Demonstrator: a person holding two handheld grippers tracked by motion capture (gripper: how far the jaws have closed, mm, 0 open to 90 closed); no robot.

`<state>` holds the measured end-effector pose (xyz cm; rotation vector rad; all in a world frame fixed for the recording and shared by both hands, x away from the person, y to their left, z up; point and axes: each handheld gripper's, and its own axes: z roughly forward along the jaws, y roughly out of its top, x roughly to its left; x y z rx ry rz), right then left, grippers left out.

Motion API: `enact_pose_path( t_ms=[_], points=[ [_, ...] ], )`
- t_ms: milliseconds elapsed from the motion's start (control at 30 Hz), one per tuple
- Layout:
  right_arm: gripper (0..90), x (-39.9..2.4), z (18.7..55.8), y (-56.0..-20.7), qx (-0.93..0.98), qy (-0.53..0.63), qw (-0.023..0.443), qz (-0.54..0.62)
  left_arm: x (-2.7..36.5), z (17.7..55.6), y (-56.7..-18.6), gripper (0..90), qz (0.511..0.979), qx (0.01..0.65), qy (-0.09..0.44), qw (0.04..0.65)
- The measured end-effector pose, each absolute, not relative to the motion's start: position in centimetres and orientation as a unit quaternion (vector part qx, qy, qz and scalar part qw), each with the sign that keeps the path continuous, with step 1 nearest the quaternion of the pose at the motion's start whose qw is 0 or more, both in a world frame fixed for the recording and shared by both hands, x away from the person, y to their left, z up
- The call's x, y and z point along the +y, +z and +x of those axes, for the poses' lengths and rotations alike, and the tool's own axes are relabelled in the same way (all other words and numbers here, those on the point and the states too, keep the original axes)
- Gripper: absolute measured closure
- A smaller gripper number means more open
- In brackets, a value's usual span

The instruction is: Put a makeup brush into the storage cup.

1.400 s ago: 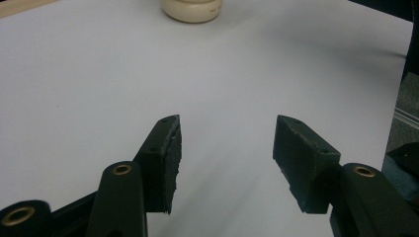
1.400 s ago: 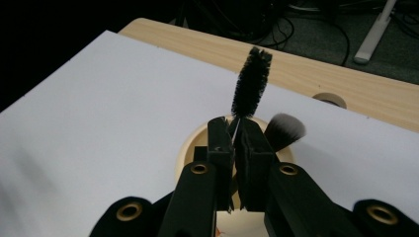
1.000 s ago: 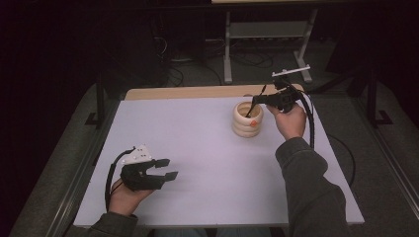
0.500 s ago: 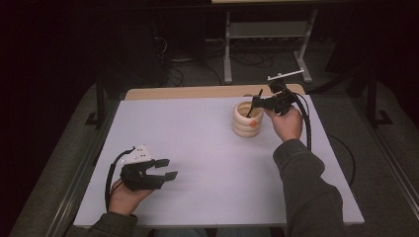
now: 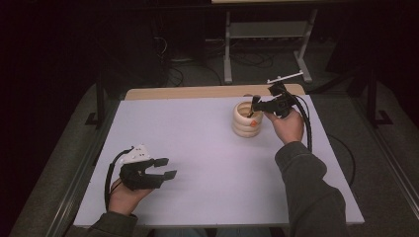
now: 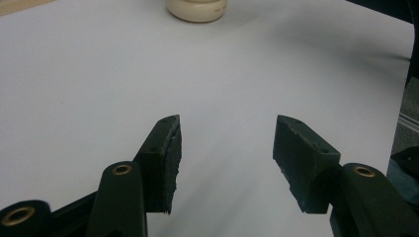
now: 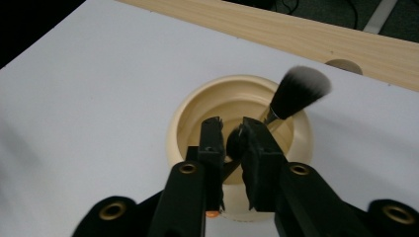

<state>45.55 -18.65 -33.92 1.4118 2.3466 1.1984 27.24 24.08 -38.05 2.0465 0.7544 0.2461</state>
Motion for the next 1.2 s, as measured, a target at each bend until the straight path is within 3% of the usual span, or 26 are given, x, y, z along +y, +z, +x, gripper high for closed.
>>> enact_pose_path(
  t_ms=[567,1200],
  points=[
    [56.9,-21.8,43.2,-34.9,0.763,0.43,0.069,0.478,24.1,27.3,-38.1,42.8,0.831,0.308,0.104,0.451],
    [39.9,-22.5,40.6,-35.5,0.757,0.455,0.077,0.462,24.6,27.4,-38.0,39.6,0.825,0.319,0.114,0.453]
  ],
)
